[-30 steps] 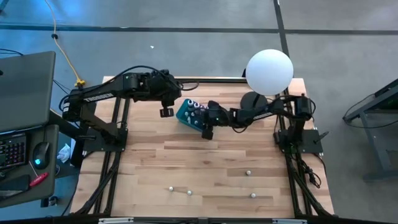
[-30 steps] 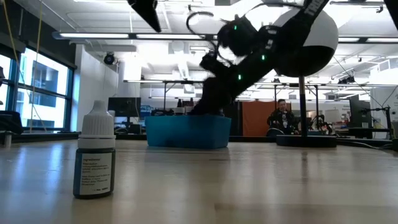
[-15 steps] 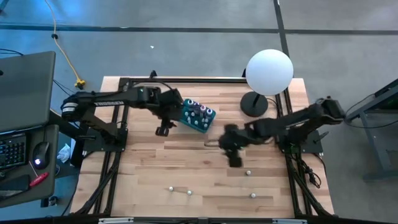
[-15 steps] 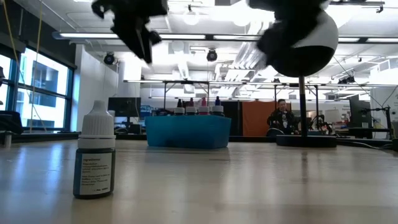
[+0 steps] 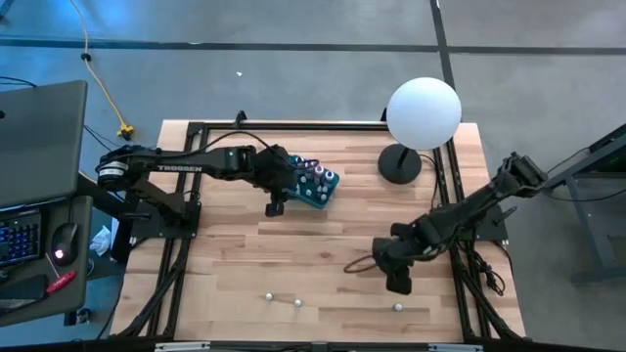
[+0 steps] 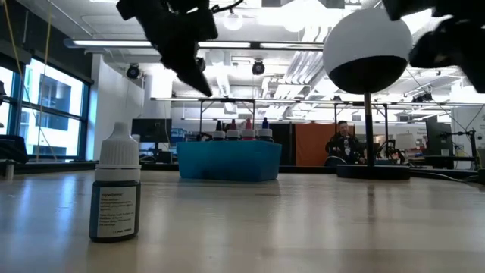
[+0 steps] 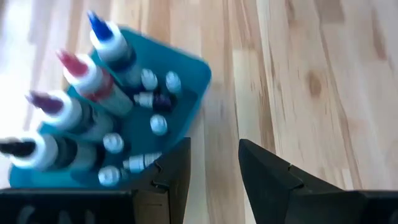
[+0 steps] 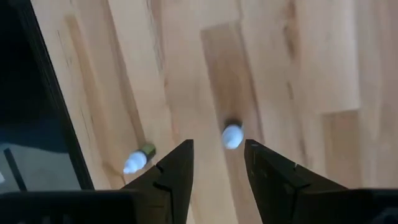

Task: Pick & Place food coloring
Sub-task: Put the small purple food coloring bottle into the blue bin

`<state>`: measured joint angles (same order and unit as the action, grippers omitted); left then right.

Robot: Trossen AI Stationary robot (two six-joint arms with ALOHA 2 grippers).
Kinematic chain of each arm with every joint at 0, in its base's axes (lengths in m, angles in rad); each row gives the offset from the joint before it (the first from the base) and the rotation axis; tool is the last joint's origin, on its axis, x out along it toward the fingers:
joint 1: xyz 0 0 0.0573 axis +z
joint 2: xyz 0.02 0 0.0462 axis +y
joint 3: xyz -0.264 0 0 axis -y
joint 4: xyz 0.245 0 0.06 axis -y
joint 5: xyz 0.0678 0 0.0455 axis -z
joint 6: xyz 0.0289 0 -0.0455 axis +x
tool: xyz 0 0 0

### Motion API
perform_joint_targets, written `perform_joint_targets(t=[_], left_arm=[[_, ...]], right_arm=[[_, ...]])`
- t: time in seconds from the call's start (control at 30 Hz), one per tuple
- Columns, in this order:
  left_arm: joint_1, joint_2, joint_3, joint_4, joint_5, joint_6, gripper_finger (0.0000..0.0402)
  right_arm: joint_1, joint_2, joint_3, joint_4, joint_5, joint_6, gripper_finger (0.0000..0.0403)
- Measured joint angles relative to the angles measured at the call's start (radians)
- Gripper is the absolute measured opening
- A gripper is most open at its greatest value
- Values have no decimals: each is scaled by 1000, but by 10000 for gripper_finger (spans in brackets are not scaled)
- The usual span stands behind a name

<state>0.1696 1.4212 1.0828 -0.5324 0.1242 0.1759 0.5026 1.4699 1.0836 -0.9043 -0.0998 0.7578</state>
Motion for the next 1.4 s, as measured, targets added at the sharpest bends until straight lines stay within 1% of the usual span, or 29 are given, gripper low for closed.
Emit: perform_joint_targets(t=[0.13, 0.23, 0.47, 0.6, 0.8, 0.97, 1.07, 1.23, 1.4], left_arm=[[0, 0, 0, 56, 0, -9, 133], [0, 0, 0, 88, 0, -9, 133], [0, -1, 0, 94, 0, -28, 133], [0, -1, 0, 84, 0, -50, 133], [0, -1, 0, 85, 33, -51, 133], [0, -1, 1, 85, 50, -51, 133], [0, -1, 1, 85, 50, -51, 133], [0, -1, 2, 84, 50, -51, 133], [0, -1, 2, 81, 49, -51, 133]], right_arm=[[35, 44, 0, -1, -28, 28, 136], [42, 74, 0, -1, -8, 29, 136], [13, 168, 0, -1, -5, 29, 136], [-5, 218, 0, -2, -48, 28, 136], [-11, 283, 0, 3, -69, 44, 136], [-11, 326, -2, 10, -48, 47, 136], [-13, 332, -30, 37, -27, 103, 134], [-17, 327, -80, 65, -37, 158, 117], [-31, 311, -78, 69, -41, 156, 74]])
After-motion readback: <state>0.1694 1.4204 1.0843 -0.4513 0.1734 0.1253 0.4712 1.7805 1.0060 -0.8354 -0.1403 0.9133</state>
